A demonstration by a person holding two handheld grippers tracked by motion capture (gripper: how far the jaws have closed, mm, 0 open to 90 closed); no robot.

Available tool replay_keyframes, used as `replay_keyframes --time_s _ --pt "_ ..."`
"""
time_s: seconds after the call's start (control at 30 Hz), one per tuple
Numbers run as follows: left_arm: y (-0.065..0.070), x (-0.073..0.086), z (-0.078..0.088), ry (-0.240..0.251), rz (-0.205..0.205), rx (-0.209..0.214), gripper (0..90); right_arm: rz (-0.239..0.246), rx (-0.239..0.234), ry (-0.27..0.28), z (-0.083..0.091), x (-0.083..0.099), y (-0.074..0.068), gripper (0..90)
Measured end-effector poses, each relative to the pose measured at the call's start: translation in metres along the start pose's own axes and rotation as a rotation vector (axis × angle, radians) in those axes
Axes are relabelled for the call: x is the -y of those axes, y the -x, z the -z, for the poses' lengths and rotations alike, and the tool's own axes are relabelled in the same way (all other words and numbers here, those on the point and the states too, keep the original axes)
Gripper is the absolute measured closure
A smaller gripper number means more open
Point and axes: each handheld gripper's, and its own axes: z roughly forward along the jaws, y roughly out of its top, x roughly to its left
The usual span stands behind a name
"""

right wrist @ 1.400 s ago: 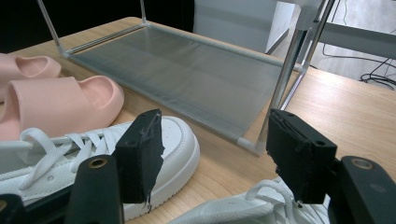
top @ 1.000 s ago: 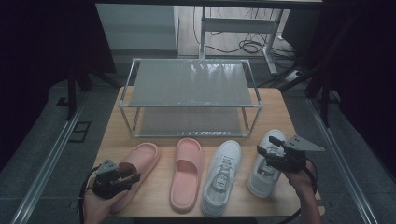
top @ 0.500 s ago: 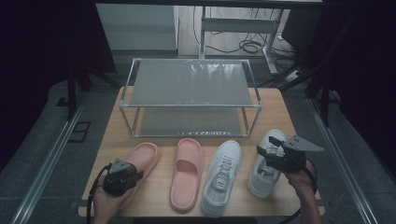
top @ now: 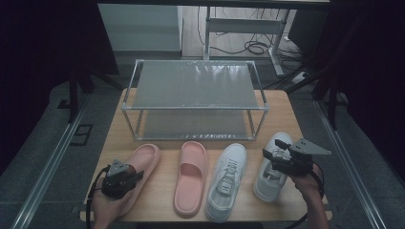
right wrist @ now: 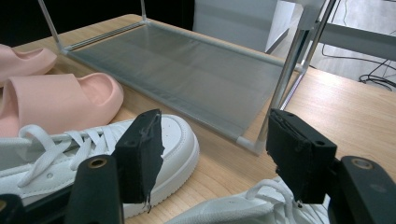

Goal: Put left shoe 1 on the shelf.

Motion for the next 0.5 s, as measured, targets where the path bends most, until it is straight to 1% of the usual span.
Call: replay_keyframes --time_s 0.2,0.5 --pt "-0.002 -0.003 0.006 0.021 0.012 0.003 85.5 0.0 0.001 -0.001 0.0 0.0 0.0 37.2" --pt "0.0 -0.012 0.009 0.042 0.002 0.011 85.5 0.004 0.004 0.0 0.001 -0.001 -0.001 37.2"
